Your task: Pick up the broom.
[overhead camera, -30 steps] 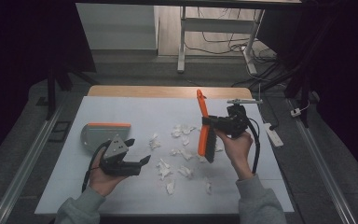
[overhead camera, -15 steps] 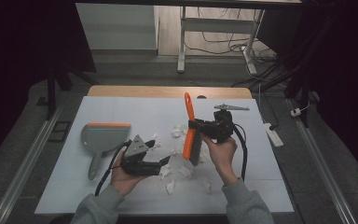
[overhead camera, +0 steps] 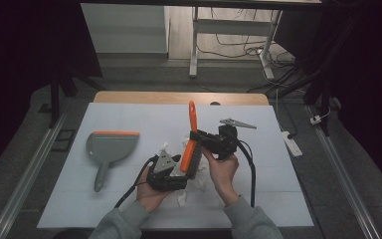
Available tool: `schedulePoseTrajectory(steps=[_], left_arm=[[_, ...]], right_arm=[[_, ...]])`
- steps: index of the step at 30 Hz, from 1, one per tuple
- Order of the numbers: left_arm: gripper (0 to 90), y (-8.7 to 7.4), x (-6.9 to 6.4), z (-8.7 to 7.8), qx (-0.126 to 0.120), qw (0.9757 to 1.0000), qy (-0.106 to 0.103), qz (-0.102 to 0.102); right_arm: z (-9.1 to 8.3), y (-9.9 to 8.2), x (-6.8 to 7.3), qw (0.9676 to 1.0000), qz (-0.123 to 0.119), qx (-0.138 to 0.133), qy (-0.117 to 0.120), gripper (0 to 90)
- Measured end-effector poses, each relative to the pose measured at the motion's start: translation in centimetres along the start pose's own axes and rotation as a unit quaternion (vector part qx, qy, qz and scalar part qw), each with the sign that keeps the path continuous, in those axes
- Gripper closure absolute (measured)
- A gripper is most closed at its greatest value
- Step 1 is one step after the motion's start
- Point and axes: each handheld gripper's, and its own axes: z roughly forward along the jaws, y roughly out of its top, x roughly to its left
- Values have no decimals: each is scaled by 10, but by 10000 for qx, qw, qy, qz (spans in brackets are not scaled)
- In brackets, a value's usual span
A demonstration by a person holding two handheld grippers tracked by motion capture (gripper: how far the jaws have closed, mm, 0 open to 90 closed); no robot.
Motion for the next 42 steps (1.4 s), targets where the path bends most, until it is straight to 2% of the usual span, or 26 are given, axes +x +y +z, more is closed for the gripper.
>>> schedulePoseTrajectory(steps=[2, 3, 4, 5, 8, 9, 10, 13, 14, 21, 23, 24, 26, 28, 30, 31, 32, 33, 35, 36, 37, 38, 39, 40, 42], left_arm=[[353, -3, 2, 5, -53, 9999, 83, -54], [415, -5, 2, 7, -113, 9998, 137, -97], [439, -6, 2, 9, -150, 9997, 173, -113], [439, -7, 2, 11, -172, 9996, 192, -120], [539, -9, 2, 13, -287, 9992, 282, -85], [647, -8, 1, 12, -369, 9988, 325, -46], [706, -8, 2, 11, -385, 9986, 363, -40], [753, -7, 4, 9, -359, 9986, 370, -129], [765, -7, 10, 8, -332, 9985, 376, -227], [791, -4, 20, 2, -168, 9993, 296, -122], [792, -1, 24, -2, -120, 9996, 237, -72], [793, 2, 29, -6, -55, 9998, 168, -86], [794, 4, 33, -8, -23, 9999, 116, -115], [794, 6, 41, -14, 43, 9999, 26, -149], [793, 9, 49, -19, 217, 9995, -142, -157], [793, 11, 56, -25, 425, 9987, -275, -67], [793, 11, 56, -25, 425, 9987, -275, -67], [793, 12, 61, -31, 581, 9977, -353, 23], [792, 14, 65, -37, 742, 9964, -392, 113], [792, 14, 65, -37, 742, 9964, -392, 113], [792, 16, 68, -41, 865, 9951, -434, 182], [792, 16, 68, -41, 865, 9951, -434, 182], [792, 19, 69, -44, 986, 9934, -528, 240], [791, 19, 69, -44, 986, 9934, -528, 240], [791, 21, 68, -46, 1067, 9923, -523, 348]], right_arm=[[1, -3, 3, 10000, 20, -57, -9, 697], [3, -6, 5, 9999, 31, -98, 6, 696], [4, -8, 6, 9999, 54, -104, 28, 696], [4, -8, 6, 9999, 54, -104, 28, 696], [6, -12, 7, 9996, 132, -217, 93, 696], [5, -13, 8, 9994, 146, -292, 79, 696], [5, -13, 8, 9993, 154, -336, 95, 696], [3, -12, 8, 9990, 188, -394, 130, 696], [3, -12, 9, 9989, 184, -392, 152, 695], [4, -12, 11, 9991, 77, -379, 171, 680], [4, -10, 12, 9993, -22, -331, 175, 663], [2, -8, 14, 9992, -194, -312, 124, 623], [-1, -6, 15, 9987, -368, -341, 67, 573], [-3, -4, 15, 9986, -417, -313, 107, 543], [-8, -1, 13, 9983, -499, -267, 154, 521], [-12, 1, 11, 9973, -713, -95, 150, 473], [-12, 1, 11, 9973, -713, -95, 150, 473], [-16, 3, 9, 9953, -956, 92, 111, 447], [-21, 2, 6, 9925, -1183, 301, 74, 409], [-23, 2, 4, 9913, -1256, 386, 30, 399], [-26, 1, 1, 9905, -1307, 436, 52, 392], [-29, 1, -2, 9895, -1346, 521, 86, 384], [-31, 0, -5, 9889, -1363, 588, 106, 379], [-31, 0, -5, 9889, -1363, 588, 106, 379], [-39, 1, -12, 9867, -1439, 738, 151, 371]])
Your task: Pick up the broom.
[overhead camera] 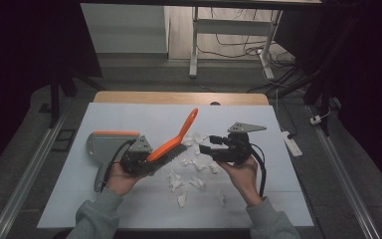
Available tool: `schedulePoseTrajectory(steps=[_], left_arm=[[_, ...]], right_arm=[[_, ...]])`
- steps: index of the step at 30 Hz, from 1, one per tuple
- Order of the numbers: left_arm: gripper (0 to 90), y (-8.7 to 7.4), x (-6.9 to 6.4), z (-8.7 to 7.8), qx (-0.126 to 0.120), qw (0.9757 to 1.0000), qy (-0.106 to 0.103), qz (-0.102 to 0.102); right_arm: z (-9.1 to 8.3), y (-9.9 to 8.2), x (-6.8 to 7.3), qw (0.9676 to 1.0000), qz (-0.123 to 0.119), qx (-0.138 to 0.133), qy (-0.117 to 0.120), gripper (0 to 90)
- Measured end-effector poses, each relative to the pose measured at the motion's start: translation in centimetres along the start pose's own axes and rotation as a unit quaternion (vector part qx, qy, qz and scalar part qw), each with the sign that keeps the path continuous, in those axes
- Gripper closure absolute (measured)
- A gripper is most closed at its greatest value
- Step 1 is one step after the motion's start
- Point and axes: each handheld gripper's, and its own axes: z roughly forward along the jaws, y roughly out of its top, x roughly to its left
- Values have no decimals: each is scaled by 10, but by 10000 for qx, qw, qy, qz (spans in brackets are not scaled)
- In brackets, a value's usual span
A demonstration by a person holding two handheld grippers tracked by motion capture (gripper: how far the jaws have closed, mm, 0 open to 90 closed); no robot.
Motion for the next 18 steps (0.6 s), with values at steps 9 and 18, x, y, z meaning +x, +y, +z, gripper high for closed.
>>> schedulePoseTrajectory(steps=[9, 18], left_arm=[[791, 1, 2, 2, 364, 9988, -161, 276], [791, -1, 5, 7, 666, 9967, -231, 392]], right_arm=[[-12, 3, 0, 9986, -453, 242, 123, 365], [-4, 1, 1, 9959, -623, 558, 330, 371]])
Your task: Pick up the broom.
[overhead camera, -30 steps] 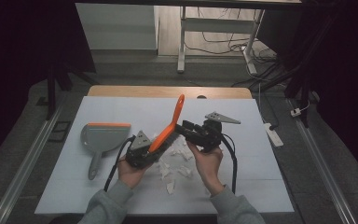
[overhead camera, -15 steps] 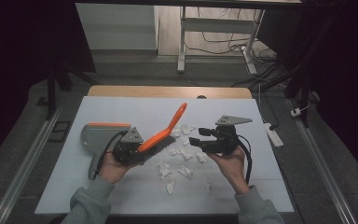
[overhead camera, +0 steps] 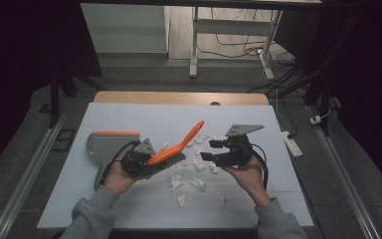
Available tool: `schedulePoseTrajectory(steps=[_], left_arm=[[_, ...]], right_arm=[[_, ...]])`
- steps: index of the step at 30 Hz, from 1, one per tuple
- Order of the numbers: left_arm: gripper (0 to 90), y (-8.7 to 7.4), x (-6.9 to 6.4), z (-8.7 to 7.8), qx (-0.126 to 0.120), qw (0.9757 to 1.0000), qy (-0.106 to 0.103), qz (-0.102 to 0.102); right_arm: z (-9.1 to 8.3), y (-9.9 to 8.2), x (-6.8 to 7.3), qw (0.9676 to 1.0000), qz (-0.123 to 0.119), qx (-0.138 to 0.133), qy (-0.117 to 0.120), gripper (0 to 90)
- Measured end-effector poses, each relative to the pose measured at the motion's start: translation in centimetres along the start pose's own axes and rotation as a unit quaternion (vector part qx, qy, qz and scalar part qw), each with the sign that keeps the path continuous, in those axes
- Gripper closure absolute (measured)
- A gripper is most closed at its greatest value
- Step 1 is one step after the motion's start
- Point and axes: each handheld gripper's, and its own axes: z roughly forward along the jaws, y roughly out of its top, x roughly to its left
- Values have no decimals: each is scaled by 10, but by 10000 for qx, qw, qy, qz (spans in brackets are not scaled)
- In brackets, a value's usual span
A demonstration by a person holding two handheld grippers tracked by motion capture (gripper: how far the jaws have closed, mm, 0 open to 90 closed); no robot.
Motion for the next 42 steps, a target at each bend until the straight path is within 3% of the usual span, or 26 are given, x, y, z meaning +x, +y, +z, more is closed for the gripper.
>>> schedulePoseTrajectory(steps=[5, 8, 11, 12, 14, 16, 18, 19, 22, 24, 25, 27, 28, 29, 32, 33, 36, 40, 42], left_arm=[[790, 3, 1, 2, 200, 9998, -62, 56], [790, 13, -2, 7, 539, 9980, -150, 288], [790, 20, -6, 10, 708, 9963, -153, 460], [790, 27, -10, 13, 842, 9941, -178, 659], [790, 31, -12, 14, 899, 9931, -188, 729], [790, 37, -16, 18, 1066, 9900, -217, 902], [790, 43, -21, 21, 1222, 9861, -262, 1099], [790, 49, -25, 23, 1319, 9828, -328, 1252], [790, 54, -29, 25, 1387, 9803, -409, 1345], [789, 60, -35, 27, 1494, 9759, -433, 1530], [789, 60, -35, 27, 1494, 9759, -433, 1530], [789, 63, -36, 27, 1574, 9714, -426, 1724], [789, 64, -38, 27, 1597, 9704, -398, 1769], [789, 65, -39, 27, 1573, 9703, -419, 1788], [789, 66, -40, 26, 1589, 9689, -449, 1844], [789, 65, -40, 26, 1528, 9717, -464, 1741], [790, 65, -39, 26, 1523, 9716, -555, 1722], [789, 64, -39, 26, 1513, 9707, -620, 1762], [785, 63, -37, 25, 1610, 9654, -692, 1931]], right_arm=[[0, 7, 14, 9987, -472, 196, -7, 368], [0, 12, 23, 9968, -749, 269, 18, 358], [1, 15, 28, 9953, -914, 312, -1, 347], [2, 17, 32, 9939, -1037, 370, 33, 342], [4, 18, 34, 9925, -1130, 462, 50, 327], [5, 18, 34, 9920, -1164, 492, 58, 321], [12, 17, 33, 9896, -1263, 687, 93, 303], [14, 16, 33, 9889, -1265, 776, 105, 298], [22, 13, 30, 9854, -1340, 1031, 199, 297], [27, 11, 29, 9831, -1345, 1218, 230, 306], [27, 11, 29, 9831, -1345, 1218, 230, 306], [34, 6, 27, 9781, -1366, 1526, 360, 343], [34, 6, 27, 9781, -1366, 1526, 360, 370], [38, 4, 27, 9738, -1428, 1728, 382, 374], [43, 3, 27, 9691, -1449, 1937, 472, 420], [45, 2, 27, 9683, -1455, 1971, 486, 434], [47, -1, 29, 9653, -1582, 2031, 428, 542], [46, -3, 30, 9621, -1797, 2009, 410, 604], [45, -4, 32, 9574, -1993, 2033, 474, 631]])
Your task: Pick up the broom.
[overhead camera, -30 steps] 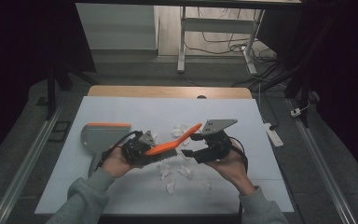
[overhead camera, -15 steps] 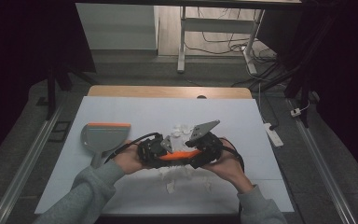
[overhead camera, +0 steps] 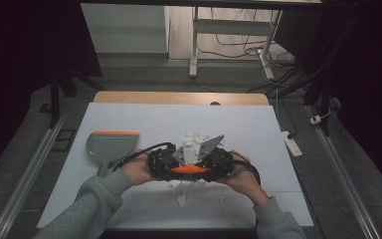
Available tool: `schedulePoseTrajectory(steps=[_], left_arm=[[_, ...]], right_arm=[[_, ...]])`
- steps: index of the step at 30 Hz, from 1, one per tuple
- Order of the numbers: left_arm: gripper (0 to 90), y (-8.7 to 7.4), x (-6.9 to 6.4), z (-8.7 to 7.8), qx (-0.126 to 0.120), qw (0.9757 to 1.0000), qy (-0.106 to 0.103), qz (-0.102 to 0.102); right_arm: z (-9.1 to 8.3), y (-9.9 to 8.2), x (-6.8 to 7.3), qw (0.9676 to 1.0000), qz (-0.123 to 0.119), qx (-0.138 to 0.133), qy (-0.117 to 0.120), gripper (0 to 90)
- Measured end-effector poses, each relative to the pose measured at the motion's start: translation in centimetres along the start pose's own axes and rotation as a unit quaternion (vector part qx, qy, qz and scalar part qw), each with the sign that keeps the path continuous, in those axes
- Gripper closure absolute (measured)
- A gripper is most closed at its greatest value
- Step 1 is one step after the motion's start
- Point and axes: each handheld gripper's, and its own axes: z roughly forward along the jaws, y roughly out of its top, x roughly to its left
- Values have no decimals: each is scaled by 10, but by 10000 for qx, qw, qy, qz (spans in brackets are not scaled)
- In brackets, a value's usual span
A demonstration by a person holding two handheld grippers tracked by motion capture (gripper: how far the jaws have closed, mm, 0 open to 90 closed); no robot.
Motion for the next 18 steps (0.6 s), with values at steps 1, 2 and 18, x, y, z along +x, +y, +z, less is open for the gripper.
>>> schedulePoseTrajectory(steps=[1, 2, 18], left_arm=[[783, -1, 0, -1, 2, 10000, -5, 23], [780, -2, 1, -1, -34, 10000, -17, 47], [322, -46, -8, -33, -1116, 9766, 1310, -1287]], right_arm=[[0, 1, 2, 10000, -47, 24, -1, 638], [1, 1, 3, 10000, -80, 35, -3, 647], [-11, -5, -10, 9988, 326, -257, -249, 681]])
